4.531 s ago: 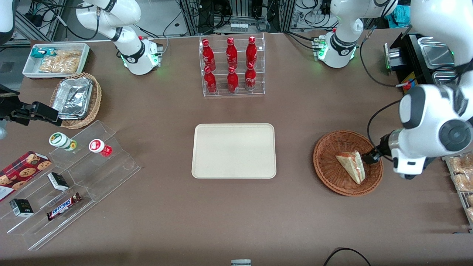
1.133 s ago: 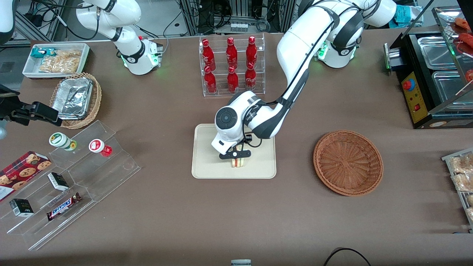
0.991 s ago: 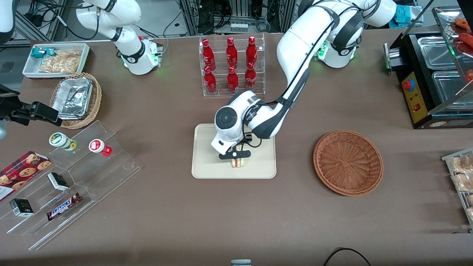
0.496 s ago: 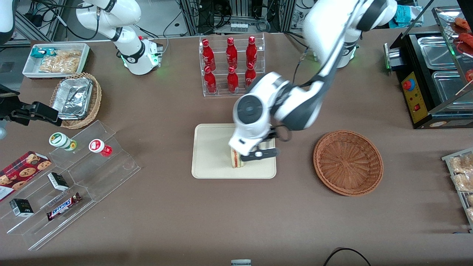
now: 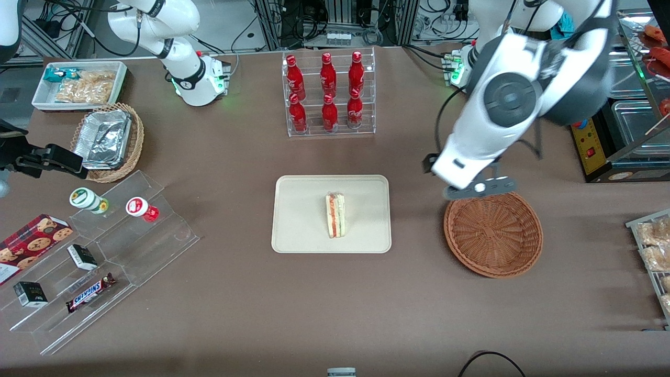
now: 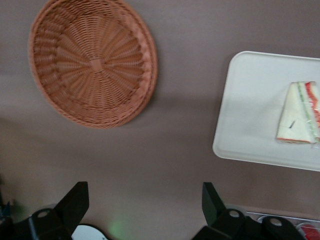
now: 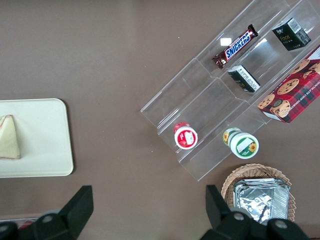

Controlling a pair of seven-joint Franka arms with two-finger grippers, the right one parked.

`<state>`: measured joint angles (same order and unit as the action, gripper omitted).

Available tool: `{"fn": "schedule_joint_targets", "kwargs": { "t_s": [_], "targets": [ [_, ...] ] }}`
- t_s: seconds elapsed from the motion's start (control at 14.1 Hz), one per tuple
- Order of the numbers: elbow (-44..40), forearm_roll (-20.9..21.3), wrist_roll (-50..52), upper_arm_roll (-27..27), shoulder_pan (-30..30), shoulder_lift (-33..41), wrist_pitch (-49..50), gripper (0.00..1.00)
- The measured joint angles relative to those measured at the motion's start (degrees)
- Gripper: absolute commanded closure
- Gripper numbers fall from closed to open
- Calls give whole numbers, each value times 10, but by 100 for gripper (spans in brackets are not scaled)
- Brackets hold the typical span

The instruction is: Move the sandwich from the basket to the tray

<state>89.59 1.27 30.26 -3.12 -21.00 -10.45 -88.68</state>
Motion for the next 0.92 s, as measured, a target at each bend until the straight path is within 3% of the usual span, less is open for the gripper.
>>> {"fn": "schedule_joint_targets", "kwargs": {
  "t_s": [0.5, 0.92],
  "targets": [
    [72, 5, -102, 2, 119, 79, 0, 0],
    [80, 8, -186, 3, 188, 94, 5, 0]
  ]
}}
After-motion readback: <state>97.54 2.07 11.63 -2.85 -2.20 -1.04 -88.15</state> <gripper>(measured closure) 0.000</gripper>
